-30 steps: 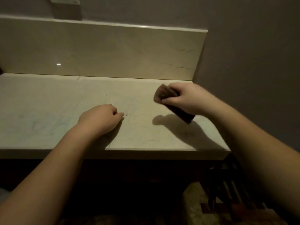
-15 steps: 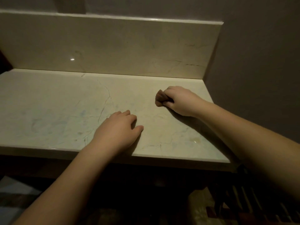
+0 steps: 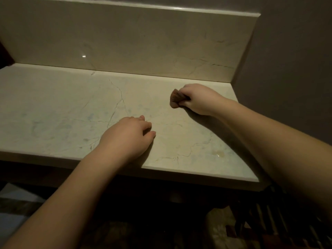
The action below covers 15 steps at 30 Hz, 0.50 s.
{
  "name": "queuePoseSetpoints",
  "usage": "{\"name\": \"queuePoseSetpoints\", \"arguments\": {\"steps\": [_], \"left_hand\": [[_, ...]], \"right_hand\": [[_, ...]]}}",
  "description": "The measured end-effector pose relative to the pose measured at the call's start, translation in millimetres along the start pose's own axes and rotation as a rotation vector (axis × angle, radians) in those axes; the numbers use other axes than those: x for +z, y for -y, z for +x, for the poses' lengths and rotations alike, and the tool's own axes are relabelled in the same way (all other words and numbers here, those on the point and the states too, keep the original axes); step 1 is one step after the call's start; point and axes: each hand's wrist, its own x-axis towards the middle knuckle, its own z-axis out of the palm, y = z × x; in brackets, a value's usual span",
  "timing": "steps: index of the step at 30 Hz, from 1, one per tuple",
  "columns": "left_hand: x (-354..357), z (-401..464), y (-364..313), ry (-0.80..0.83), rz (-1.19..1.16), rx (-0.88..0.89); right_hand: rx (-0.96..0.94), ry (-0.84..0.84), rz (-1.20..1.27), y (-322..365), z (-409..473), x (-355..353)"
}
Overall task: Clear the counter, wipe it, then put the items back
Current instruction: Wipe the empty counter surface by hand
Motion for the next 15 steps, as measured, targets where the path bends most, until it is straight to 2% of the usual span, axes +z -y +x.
{"name": "queuePoseSetpoints", "arguments": {"steps": [5, 8, 10, 15], "left_hand": [[-2, -1, 2, 0.005, -0.006, 0.000], [-1, 0, 2, 0.002, -0.014, 0.004], [0, 0, 3, 0.001, -0.020, 0.002], [0, 0, 3, 0.002, -0.026, -0.007]], "right_hand": [[-0.087, 0.023, -0.030, 21, -43, -2], [-0.139, 0.063, -0.163, 36, -81, -10], [-0.115, 0.077, -0.221, 39, -84, -13], [0.045, 0.053, -0.138, 26, -26, -13]]}}
